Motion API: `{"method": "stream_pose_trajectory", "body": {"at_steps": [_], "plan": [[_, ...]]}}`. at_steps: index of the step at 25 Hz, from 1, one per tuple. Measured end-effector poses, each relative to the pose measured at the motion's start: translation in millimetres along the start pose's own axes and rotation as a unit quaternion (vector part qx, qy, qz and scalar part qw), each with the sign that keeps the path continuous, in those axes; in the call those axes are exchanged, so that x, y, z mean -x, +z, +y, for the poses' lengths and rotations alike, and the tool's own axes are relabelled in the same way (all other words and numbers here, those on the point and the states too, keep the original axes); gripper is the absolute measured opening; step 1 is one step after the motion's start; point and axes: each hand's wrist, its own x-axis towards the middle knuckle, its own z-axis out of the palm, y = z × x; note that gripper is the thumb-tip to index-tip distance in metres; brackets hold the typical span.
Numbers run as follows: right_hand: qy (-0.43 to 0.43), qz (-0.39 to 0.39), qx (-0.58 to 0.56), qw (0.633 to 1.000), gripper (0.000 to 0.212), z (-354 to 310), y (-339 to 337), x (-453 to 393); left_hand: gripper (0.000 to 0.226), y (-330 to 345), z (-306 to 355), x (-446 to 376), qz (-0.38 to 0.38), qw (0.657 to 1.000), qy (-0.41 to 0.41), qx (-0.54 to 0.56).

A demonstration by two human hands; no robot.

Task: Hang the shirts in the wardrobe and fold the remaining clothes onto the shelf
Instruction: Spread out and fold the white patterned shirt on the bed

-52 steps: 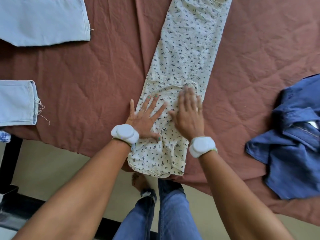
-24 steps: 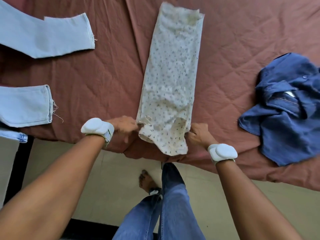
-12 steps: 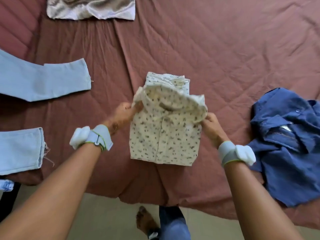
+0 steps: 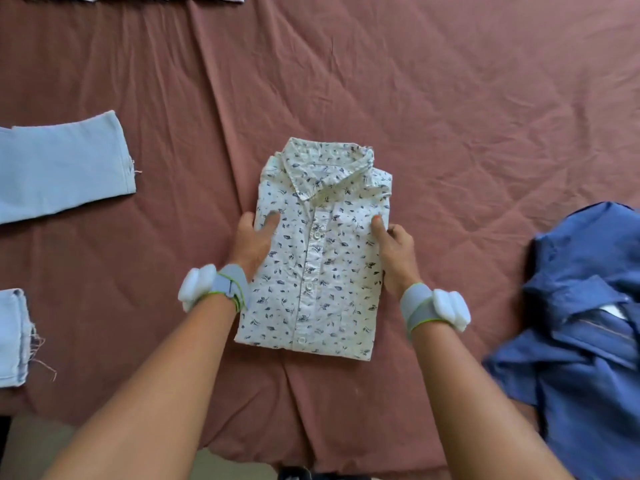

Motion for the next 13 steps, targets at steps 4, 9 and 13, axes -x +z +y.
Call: {"method": "stream_pose_trajectory", "body": {"at_steps": [4, 9, 13], "plan": [[0.017, -0.007, 0.054, 0.998, 0.055, 21, 5, 34, 0.048, 2, -42, 44, 0.092, 0.985, -0.047, -0.137], [-0.022, 0.028, 0.232, 0.972, 0.042, 40, 10, 65, 0.035, 1, -63, 76, 0.128, 0.945, -0.058, -0.297], [0.001, 0.131, 0.228, 0.965, 0.021, 36, 2, 50, 0.031, 0, -58, 73, 0.183, 0.909, -0.041, -0.373]]}}
